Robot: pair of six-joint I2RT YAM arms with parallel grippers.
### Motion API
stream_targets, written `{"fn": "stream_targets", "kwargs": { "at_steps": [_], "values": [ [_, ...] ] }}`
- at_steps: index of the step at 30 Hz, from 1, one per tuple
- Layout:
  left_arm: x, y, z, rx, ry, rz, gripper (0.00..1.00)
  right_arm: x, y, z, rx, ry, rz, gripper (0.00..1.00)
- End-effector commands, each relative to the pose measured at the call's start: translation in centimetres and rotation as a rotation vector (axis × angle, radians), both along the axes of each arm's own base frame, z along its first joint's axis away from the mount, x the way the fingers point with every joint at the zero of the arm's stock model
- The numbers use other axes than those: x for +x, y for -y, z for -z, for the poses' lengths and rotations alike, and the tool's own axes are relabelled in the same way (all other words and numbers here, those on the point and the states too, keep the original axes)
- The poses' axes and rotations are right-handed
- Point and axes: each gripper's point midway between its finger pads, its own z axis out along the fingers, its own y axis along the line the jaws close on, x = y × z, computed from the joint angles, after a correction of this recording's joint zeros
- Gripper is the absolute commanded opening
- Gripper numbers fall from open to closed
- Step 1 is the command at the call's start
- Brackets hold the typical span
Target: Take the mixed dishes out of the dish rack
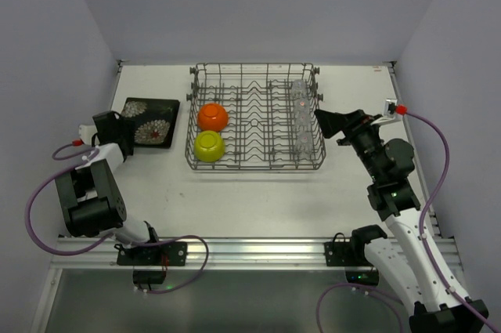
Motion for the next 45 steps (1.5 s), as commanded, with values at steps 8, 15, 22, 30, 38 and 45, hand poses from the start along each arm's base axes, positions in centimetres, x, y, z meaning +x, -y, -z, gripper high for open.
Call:
{"fn": "stream_targets", "kwargs": {
  "at_steps": [8,15,22,30,38,45],
  "values": [
    [1.5,-1.0,-2.9,0.068,0.025,-0.003,0.76,-0.2,0.8,-1.9,0.005,0.068,0.037,0.99],
    [1.6,-0.8,-2.0,0.032,-0.101,0.015,0.94,-0.2,0.7,-1.9,0.002,0.069,0.034,0.99],
    [2.3,0.4,-1.0,0.000,-0.114,0.056,0.97,-0.3,0.9,-2.0,-0.003,0.071,0.043,0.99],
    [2.1,0.9,-1.4,-0.001,-0.105,0.055,1.00,-0.5,1.1,-2.1,-0.006,0.078,0.050,0.99],
    [2.9,1.1,-0.9,-0.009,-0.129,0.082,1.00,-0.4,1.0,-1.8,-0.009,0.071,0.047,0.99],
    [2.3,2.2,0.3,-0.027,-0.145,0.091,1.00,-0.5,1.2,-2.0,-0.012,0.074,0.053,0.99]
  ]
}}
